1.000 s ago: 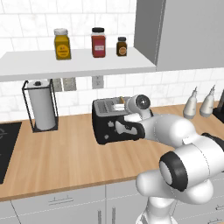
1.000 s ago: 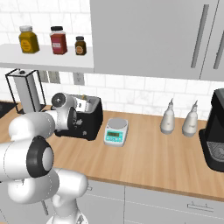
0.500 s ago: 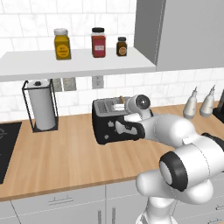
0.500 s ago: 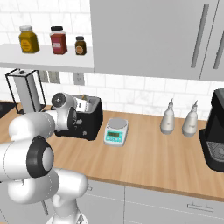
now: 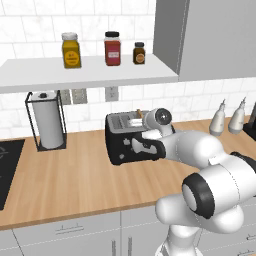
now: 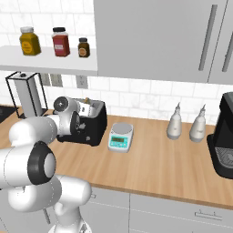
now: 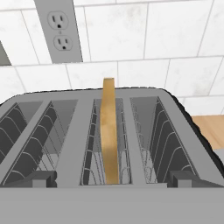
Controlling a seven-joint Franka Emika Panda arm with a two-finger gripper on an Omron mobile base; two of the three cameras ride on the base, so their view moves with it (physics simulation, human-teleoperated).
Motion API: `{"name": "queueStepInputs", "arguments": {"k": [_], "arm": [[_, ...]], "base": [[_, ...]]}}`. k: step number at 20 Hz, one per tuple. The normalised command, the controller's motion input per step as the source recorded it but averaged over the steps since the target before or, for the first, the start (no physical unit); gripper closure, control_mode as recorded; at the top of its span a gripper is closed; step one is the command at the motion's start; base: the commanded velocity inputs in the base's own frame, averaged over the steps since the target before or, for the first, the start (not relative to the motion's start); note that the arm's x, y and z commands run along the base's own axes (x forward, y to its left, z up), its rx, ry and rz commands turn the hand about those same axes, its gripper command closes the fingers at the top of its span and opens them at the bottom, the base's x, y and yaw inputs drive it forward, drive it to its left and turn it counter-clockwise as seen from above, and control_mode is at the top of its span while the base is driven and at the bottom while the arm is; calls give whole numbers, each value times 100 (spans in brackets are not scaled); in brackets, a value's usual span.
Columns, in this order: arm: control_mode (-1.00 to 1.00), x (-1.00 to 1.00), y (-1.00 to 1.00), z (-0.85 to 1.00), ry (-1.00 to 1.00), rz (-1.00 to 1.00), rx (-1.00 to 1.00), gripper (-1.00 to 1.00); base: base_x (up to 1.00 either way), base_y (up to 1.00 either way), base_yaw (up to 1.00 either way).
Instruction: Start the toaster. Once the lever pops up, take the bread to the plate on the dining counter.
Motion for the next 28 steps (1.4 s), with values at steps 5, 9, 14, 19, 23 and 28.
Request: {"name": "queueStepInputs", "arguments": {"k": [5,9,14,19,23,28], "arm": [[-100,0,0,0,0,0,0,-100],[-100,0,0,0,0,0,0,-100],[-100,0,0,0,0,0,0,-100],[-100,0,0,0,0,0,0,-100],[-100,0,0,0,0,0,0,-100],[-100,0,0,0,0,0,0,-100]], "base": [[0,0,0],[0,0,0],[0,0,0],[0,0,0],[0,0,0],[0,0,0]]}}
